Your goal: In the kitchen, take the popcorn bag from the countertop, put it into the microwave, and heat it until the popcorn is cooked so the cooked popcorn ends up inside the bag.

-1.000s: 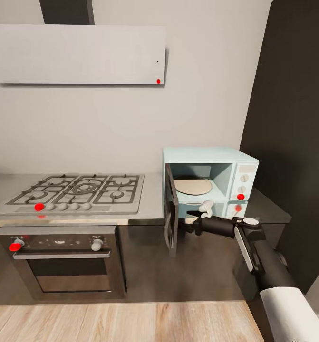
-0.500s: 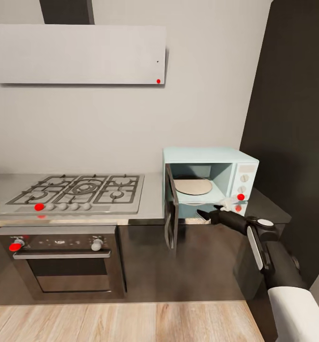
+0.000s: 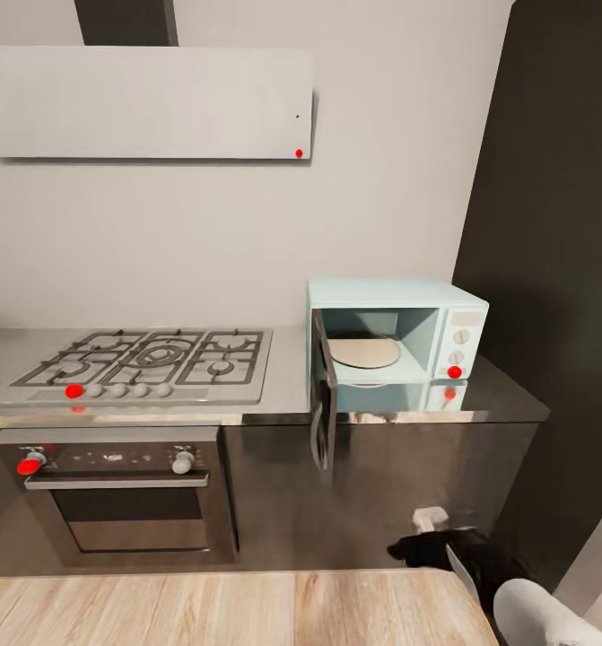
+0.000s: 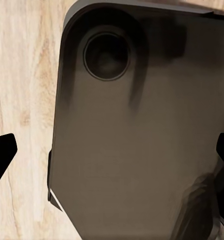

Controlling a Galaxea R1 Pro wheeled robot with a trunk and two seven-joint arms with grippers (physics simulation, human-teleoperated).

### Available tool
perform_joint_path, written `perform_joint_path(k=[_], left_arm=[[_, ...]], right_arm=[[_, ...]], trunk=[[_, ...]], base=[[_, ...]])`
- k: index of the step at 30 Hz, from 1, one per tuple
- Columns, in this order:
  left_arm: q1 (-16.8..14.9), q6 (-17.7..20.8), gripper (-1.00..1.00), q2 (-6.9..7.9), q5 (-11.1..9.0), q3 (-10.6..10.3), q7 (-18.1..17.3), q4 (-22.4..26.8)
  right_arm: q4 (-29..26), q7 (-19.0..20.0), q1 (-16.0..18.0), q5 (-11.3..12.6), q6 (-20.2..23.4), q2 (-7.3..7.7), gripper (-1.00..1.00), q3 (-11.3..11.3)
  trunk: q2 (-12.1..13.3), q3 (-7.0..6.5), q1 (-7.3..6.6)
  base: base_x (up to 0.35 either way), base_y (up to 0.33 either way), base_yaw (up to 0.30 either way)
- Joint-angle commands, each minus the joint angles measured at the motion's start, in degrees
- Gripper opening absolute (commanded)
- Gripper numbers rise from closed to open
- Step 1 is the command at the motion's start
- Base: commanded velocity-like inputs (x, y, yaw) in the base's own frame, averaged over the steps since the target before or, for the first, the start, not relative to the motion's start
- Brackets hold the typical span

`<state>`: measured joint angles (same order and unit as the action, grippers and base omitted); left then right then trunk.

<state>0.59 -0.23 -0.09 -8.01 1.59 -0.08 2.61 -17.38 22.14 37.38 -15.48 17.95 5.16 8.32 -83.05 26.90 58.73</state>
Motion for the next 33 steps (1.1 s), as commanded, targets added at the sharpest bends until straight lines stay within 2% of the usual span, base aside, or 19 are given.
perform_joint_path(k=[1, 3, 4, 6, 7, 9, 14, 21, 26, 33], left_arm=[[0.03, -0.03, 1.0, -0.02, -0.37, 0.11, -0.01, 0.09], [0.03, -0.03, 1.0, -0.06, -0.37, 0.15, -0.01, 0.08], [0.03, -0.03, 1.0, -0.07, -0.36, 0.16, -0.01, 0.06], [0.03, -0.03, 1.0, -0.08, -0.36, 0.16, -0.01, 0.04], [0.03, -0.03, 1.0, -0.08, -0.38, 0.17, -0.01, 0.04], [0.03, -0.03, 1.0, -0.09, -0.39, 0.17, -0.01, 0.05], [0.03, -0.03, 1.0, -0.07, -0.41, 0.17, -0.01, 0.04], [0.03, -0.1, 1.0, -0.04, -0.34, 0.17, -0.01, 0.05], [0.03, -0.12, 1.0, 0.0, -0.34, 0.17, -0.01, 0.07], [0.03, -0.12, 1.0, 0.0, -0.34, 0.17, -0.01, 0.04]], right_arm=[[6.43, -0.97, 0.06, -0.92, -2.75, 0.16, 1.0, 0.55], [14.93, -3.22, -0.05, -1.18, -8.68, 0.32, 1.0, 0.46], [16.52, -4.12, -0.68, -1.19, -10.52, 0.34, 1.0, 0.43], [18.16, -5.86, -4.61, -1.19, -12.99, 0.36, 1.0, 0.4], [18.69, -6.75, -7.76, -1.17, -13.87, 0.35, 1.0, 0.39], [19.1, -7.44, -11.41, -1.01, -14.61, 0.29, 1.0, 0.4], [19.31, -8.23, -15.09, -0.88, -16.78, -0.13, 1.0, 0.38], [19.32, -9.14, -15.54, -1.15, -18.55, -0.29, 1.0, 0.38], [19.32, -14.35, -16.68, -0.98, -18.67, -0.37, 1.0, 0.38], [19.32, -15.33, -17.77, -0.88, -19.72, -0.42, 1.0, 0.38]], trunk=[[-0.03, 0.03, 0.0], [-0.03, 0.03, 0.0], [-0.03, 0.03, 0.0], [-0.03, 0.03, 0.0], [-0.03, 0.03, 0.0], [-0.03, 0.03, 0.0], [-0.03, 0.03, 0.0], [-0.03, 0.03, 0.0], [-0.03, 0.03, 0.0], [-0.03, 0.03, 0.0]], base=[[0.0, 0.0, 0.0], [0.0, 0.0, 0.0], [0.0, 0.0, 0.0], [0.0, 0.0, 0.0], [0.0, 0.0, 0.0], [0.0, 0.0, 0.0], [0.0, 0.0, 0.0], [0.0, 0.0, 0.0], [0.0, 0.0, 0.001], [0.0, 0.0, 0.188]])
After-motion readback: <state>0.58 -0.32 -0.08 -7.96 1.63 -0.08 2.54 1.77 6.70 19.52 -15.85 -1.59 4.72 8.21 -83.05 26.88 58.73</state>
